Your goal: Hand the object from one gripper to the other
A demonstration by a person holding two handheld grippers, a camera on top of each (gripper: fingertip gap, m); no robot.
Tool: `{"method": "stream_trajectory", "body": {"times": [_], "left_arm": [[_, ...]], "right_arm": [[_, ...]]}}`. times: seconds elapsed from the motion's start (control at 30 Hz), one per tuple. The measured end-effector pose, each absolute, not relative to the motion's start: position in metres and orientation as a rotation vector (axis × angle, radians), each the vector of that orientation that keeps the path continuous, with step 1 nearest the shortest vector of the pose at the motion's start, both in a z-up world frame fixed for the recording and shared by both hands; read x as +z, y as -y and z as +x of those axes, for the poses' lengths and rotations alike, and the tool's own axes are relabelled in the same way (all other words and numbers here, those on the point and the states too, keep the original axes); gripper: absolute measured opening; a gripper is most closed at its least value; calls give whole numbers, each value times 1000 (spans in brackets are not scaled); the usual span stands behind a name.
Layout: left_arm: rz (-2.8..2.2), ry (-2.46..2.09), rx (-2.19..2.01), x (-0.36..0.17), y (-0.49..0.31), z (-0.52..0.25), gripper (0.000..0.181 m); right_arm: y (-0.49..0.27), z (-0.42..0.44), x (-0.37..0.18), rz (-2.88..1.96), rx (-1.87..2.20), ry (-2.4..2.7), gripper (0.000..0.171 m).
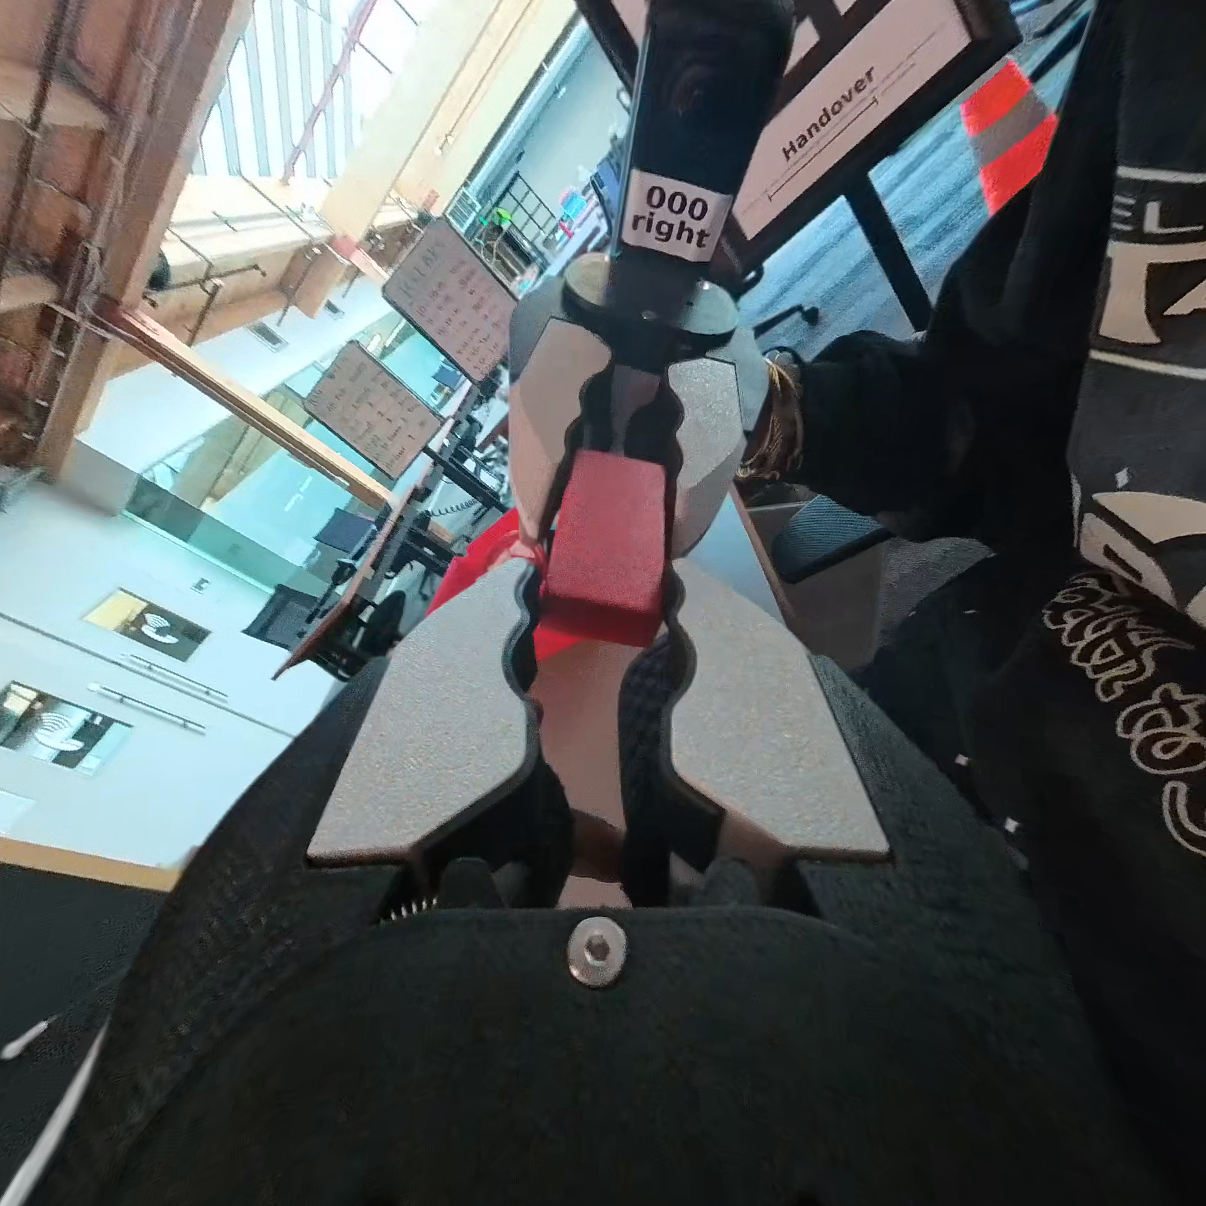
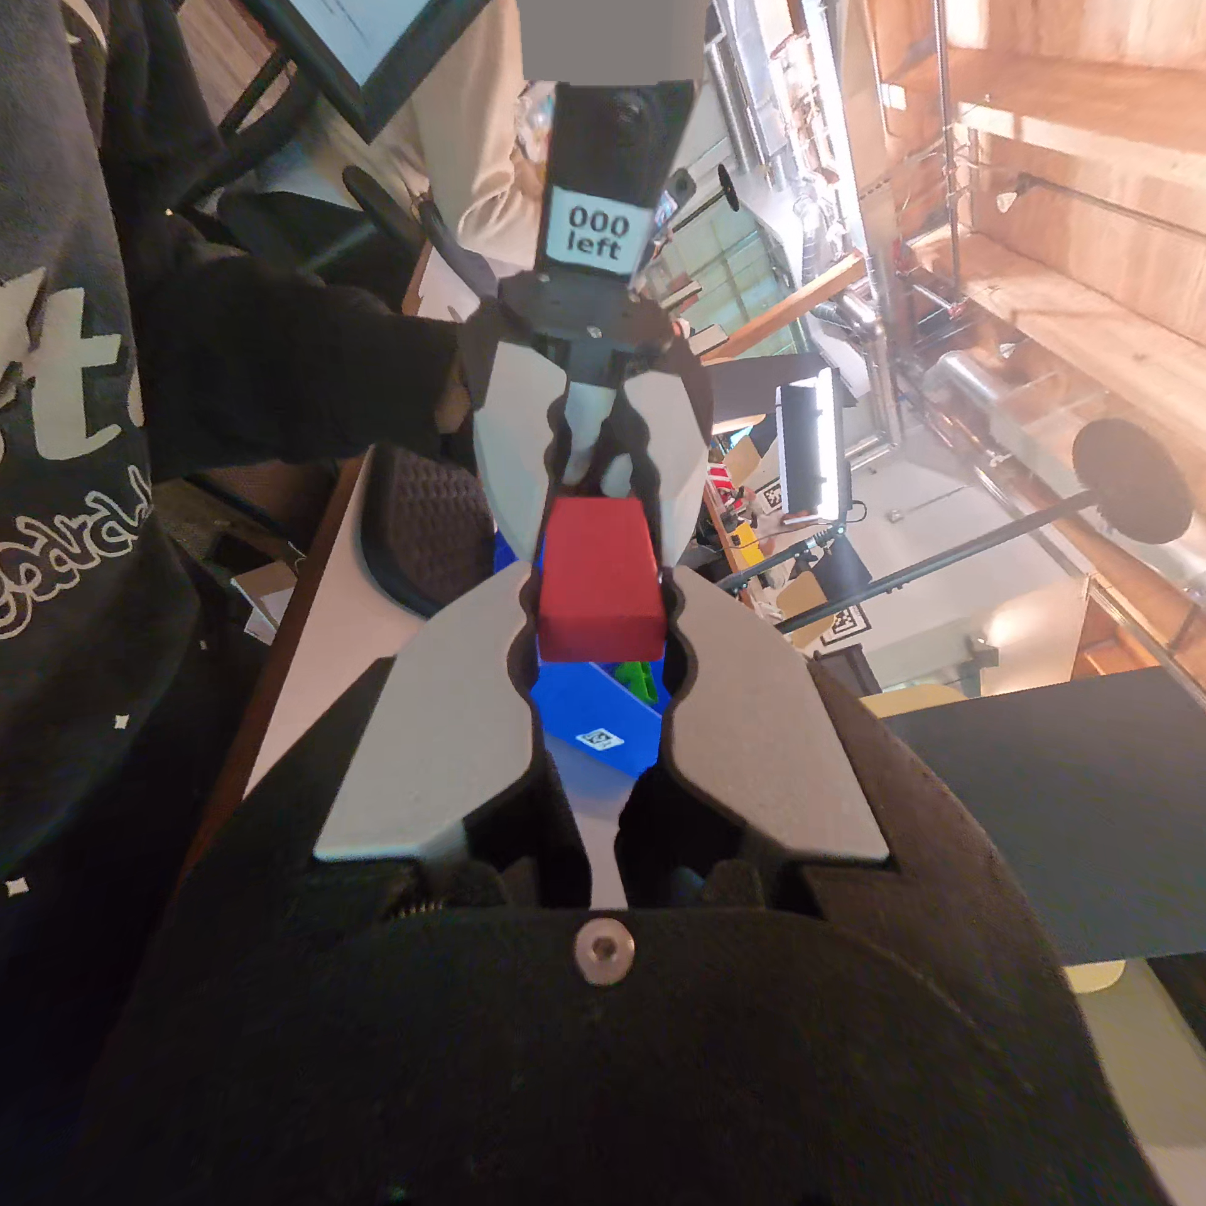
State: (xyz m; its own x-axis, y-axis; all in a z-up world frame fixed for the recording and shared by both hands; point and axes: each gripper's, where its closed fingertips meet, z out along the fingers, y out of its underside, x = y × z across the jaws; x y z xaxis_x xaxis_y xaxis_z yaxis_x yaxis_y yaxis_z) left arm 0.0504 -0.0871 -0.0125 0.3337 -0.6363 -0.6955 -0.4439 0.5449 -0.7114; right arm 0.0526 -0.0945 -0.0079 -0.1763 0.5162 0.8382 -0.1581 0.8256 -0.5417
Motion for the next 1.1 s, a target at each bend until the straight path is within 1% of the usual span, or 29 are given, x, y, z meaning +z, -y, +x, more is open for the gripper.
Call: {"method": "stream_trajectory", "body": {"times": [0.1,0.13,0.17,0.23,0.3,0.33,0.37,0.47,0.5,0.53,0.57,0.63,0.67,0.73,0.83,0.9,0.93,0.97,1.0,1.1], "left_arm": [[-1189,-1232,-344,-11,88,47,35],[-1246,-1201,-437,-11,88,46,35],[-1286,-1168,-527,-9,89,44,35],[-1346,-1121,-683,-8,90,41,35],[-1394,-1113,-771,-11,91,40,35],[-1422,-1111,-789,-14,90,39,35],[-1448,-1110,-800,-16,89,39,35],[-1376,-1090,-767,-9,85,37,35],[-1301,-1092,-689,-4,83,36,39],[-1221,-1091,-579,0,81,35,52],[-1143,-1102,-463,3,80,34,60],[-1029,-1162,-267,3,84,37,60],[-1003,-1186,-194,2,85,39,58],[-981,-1220,-116,-2,85,43,46],[-983,-1256,-121,-7,87,51,21],[-1038,-1239,-188,-7,86,52,20],[-1067,-1210,-257,-5,86,52,19],[-1111,-1177,-345,-3,86,52,18],[-1168,-1138,-439,-2,85,50,17],[-1341,-1049,-751,-6,85,47,17]], "right_arm": [[95,53,-2,-172,521,1563,40],[94,53,-1,-110,429,1520,48],[92,53,0,-59,326,1488,52],[88,49,-4,-9,148,1482,52],[86,44,-8,23,29,1484,41],[87,43,-9,39,-3,1473,28],[87,41,-10,42,-19,1479,20],[81,38,-13,-46,23,1528,17],[80,38,-14,-90,81,1548,17],[78,37,-15,-150,147,1574,17],[76,37,-15,-209,209,1587,17],[76,39,-13,-256,326,1596,17],[78,41,-13,-274,384,1611,17],[81,43,-12,-277,451,1618,17],[82,46,-9,-294,487,1614,17],[82,47,-7,-302,513,1602,18],[82,47,-4,-290,523,1575,21],[84,49,0,-246,509,1537,27],[86,51,3,-177,475,1500,38],[88,53,5,-45,280,1440,50]]}}
